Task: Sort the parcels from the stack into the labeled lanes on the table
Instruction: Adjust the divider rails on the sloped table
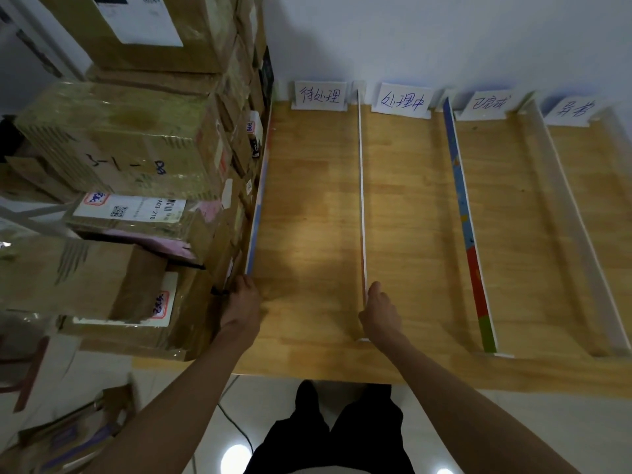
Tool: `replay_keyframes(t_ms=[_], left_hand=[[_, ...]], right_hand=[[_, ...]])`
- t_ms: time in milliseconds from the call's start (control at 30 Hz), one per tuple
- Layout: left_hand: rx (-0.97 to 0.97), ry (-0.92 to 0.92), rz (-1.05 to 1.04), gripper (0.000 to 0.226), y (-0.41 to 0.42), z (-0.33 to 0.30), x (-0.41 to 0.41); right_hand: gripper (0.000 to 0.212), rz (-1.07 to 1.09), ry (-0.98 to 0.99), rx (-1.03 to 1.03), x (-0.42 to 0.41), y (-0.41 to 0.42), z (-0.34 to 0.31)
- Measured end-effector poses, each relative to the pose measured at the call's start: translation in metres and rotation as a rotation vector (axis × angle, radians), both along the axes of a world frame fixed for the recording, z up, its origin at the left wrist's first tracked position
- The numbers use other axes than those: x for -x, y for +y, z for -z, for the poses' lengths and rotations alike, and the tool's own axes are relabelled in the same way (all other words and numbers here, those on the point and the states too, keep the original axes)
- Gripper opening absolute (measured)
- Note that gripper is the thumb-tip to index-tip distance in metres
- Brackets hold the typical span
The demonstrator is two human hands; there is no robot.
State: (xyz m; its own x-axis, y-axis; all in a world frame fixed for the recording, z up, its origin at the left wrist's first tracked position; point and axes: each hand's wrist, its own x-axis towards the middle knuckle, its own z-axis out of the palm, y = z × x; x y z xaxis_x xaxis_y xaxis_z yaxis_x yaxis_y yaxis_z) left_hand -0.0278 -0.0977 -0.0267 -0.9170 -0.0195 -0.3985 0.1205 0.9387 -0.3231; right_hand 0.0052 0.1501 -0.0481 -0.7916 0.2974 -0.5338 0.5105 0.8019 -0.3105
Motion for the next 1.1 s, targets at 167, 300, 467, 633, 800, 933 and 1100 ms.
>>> replay_keyframes(t_ms=[167, 300, 467, 633, 800, 933, 1100], left_hand=[[-0.069, 0.005, -0.018, 0.064, 0.004, -0.007, 0.005], [-0.232, 0.037, -0.031, 0.047, 0.014, -0.019, 0.010], [-0.329, 0.168, 0.202, 0.049, 0.028, -0.039, 0.016], [-0.366, 0.311, 0.248, 0.055, 0.040, -0.068, 0.007], [-0.378, 0.409, 0.220, 0.056, 0.042, -0.099, -0.027], [-0.396, 0.496, 0.185, 0.054, 0.039, -0.119, -0.063], [-0.350, 0.549, 0.115, 0.065, 0.026, -0.146, -0.108]], right_hand=[[0.035, 0.010, 0.036, -0.005, -0.001, 0.001, -0.008], [0.035, -0.027, 0.169, -0.073, 0.000, 0.008, -0.025], [0.044, -0.113, 0.387, -0.200, 0.000, 0.023, -0.058], [0.047, -0.220, 0.464, -0.294, -0.006, 0.034, -0.088], [0.047, -0.290, 0.528, -0.281, -0.025, 0.037, -0.114], [0.047, -0.350, 0.564, -0.269, -0.043, 0.036, -0.131], [0.045, -0.428, 0.617, -0.214, -0.059, 0.021, -0.156]])
